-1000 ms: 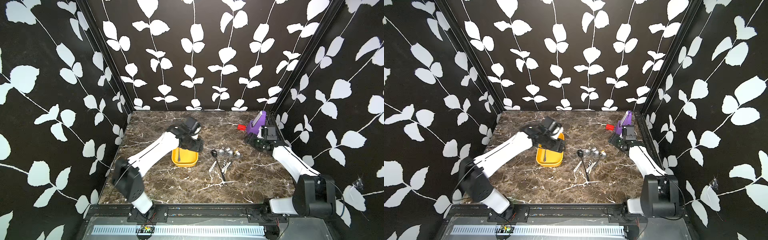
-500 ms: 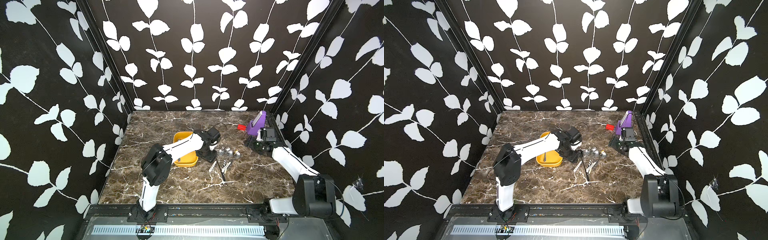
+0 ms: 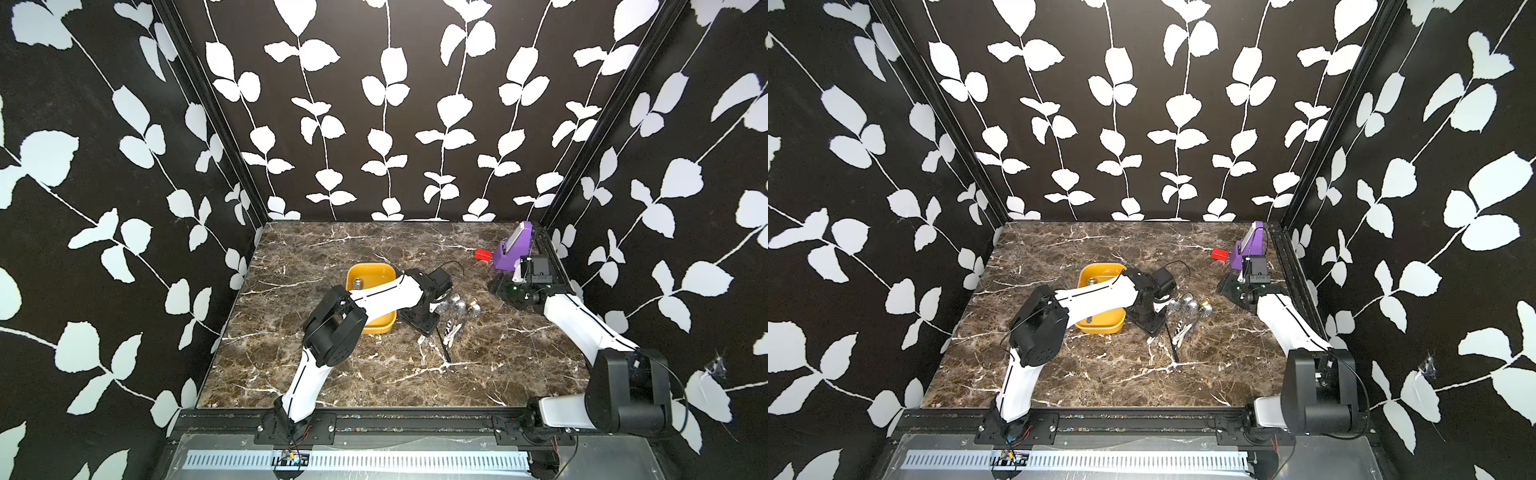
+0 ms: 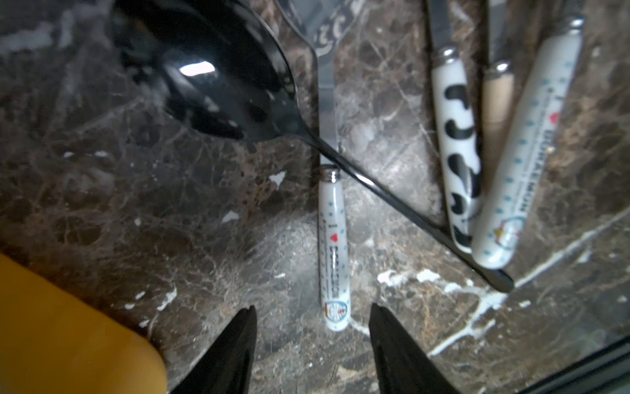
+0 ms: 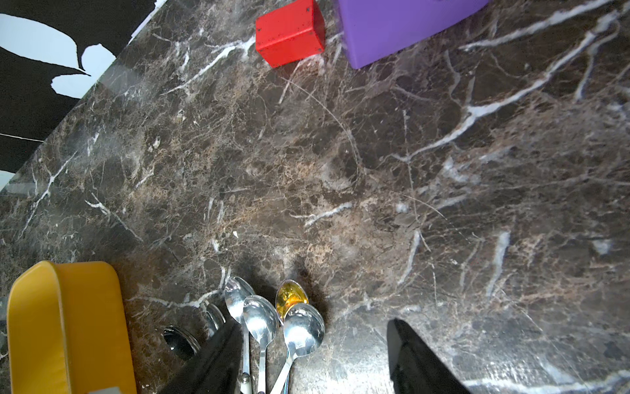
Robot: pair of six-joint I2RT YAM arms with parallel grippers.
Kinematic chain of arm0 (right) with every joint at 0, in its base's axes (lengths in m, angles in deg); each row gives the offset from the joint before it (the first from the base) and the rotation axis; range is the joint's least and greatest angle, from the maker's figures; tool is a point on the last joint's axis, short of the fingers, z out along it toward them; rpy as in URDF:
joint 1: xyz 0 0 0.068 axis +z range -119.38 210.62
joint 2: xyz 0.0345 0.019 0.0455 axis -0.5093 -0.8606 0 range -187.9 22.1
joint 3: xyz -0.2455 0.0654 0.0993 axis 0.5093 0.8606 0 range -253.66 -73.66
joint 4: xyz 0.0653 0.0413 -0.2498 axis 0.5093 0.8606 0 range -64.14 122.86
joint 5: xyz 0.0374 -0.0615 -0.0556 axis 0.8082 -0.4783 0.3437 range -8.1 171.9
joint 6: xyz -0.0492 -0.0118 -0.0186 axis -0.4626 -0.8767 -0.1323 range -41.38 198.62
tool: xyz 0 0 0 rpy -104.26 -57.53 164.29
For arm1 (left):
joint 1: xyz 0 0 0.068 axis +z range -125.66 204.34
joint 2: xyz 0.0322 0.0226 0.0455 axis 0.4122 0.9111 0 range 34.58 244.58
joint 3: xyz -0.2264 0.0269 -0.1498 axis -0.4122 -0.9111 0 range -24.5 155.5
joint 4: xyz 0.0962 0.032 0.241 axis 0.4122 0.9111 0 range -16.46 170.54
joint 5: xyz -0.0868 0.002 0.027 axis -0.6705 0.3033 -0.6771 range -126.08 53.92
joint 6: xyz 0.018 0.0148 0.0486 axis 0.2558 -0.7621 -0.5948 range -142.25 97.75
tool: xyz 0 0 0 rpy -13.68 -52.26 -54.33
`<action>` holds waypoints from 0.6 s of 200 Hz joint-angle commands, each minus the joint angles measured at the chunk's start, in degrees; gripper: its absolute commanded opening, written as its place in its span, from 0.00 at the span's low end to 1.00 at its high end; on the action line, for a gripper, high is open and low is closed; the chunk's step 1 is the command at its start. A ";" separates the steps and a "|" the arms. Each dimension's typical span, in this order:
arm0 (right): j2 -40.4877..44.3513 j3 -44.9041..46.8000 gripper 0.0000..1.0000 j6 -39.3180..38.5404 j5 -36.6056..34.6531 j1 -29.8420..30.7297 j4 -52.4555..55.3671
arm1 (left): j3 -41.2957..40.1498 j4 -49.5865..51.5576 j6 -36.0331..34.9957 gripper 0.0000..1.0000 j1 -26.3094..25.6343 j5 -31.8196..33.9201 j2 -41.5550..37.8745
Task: Put the spoon into the storage box
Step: Pick up the spoon from the center of the board.
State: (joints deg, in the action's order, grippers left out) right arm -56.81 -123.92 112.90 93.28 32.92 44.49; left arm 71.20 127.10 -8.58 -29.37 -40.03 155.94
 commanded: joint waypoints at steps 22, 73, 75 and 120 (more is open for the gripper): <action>-0.52 1.44 0.69 0.45 0.58 -0.11 -0.16 | 1.17 0.01 0.65 0.56 -1.30 4.25 1.50; -2.11 0.80 0.67 1.18 1.90 -0.20 -0.91 | 1.33 -0.03 1.58 0.55 -2.92 5.35 2.72; -2.16 0.78 0.67 1.17 2.03 -0.15 -0.89 | 1.33 -0.14 1.65 0.55 -2.90 5.35 2.74; -2.65 0.16 0.66 1.27 2.53 -0.20 -0.47 | 1.51 -1.15 2.31 0.47 -2.93 6.67 4.44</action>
State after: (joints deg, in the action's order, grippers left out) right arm -59.11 -123.79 113.78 95.22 32.92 44.51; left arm 71.59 126.86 -6.98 -32.15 -34.91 159.19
